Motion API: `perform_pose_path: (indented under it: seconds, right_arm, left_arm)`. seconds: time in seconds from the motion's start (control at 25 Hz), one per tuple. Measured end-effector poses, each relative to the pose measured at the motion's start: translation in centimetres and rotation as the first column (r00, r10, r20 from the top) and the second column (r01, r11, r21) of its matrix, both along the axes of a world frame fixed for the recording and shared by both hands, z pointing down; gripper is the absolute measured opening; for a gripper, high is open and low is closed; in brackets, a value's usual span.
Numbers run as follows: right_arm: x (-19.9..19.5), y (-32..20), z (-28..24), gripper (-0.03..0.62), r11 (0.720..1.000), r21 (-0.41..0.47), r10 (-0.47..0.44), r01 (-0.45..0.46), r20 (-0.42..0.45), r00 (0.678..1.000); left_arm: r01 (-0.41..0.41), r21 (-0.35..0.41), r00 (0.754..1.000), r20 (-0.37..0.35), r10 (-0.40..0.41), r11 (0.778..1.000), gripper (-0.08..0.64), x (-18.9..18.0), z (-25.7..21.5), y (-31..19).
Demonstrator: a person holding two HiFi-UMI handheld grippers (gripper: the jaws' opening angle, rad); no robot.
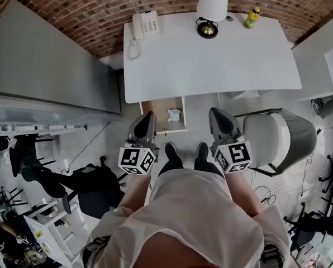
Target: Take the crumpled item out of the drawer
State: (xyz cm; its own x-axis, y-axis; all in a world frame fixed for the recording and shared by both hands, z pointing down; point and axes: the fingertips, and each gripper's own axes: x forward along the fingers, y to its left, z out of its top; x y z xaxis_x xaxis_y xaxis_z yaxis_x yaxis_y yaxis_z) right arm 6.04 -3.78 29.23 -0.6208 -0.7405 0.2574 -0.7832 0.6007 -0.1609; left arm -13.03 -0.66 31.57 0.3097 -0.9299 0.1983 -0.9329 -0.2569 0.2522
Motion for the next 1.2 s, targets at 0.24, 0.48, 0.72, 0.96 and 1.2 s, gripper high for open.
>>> perform_pose_path:
  seconds: [0.24,0.48,0.72,0.96,1.2]
  right_arm:
    - [-0.7,-0.6,3.1,0.008,0.998,-0.028,-0.061,0.061,-0.006,0.998]
    - [-0.7,-0.7,7.4,0.008,0.993,-0.093,-0.074,0.071,-0.027,0.997]
    - [-1.1,-0.5,11.7,0.008,0.986,-0.146,-0.082,0.076,-0.037,0.996]
    - [-1.0,-0.1,16.3,0.008,0.980,-0.189,-0.079,0.068,-0.052,0.996]
    - [-1.0,-0.1,20.9,0.008,0.975,-0.216,-0.070,0.059,-0.044,0.997]
  left_arm:
    - [0.013,-0.069,1.000,-0.006,-0.014,0.998,0.009,-0.1,3.7,-0.2]
    - [-0.003,-0.133,1.000,-0.008,0.002,0.991,0.009,0.2,7.7,-0.3]
    - [-0.028,-0.189,1.000,-0.004,0.028,0.982,0.008,0.6,12.3,-0.6]
    - [-0.034,-0.247,0.999,0.010,0.037,0.968,0.008,0.1,17.2,-0.2]
    - [-0.026,-0.312,0.999,0.028,0.036,0.950,0.009,-0.2,22.9,0.4]
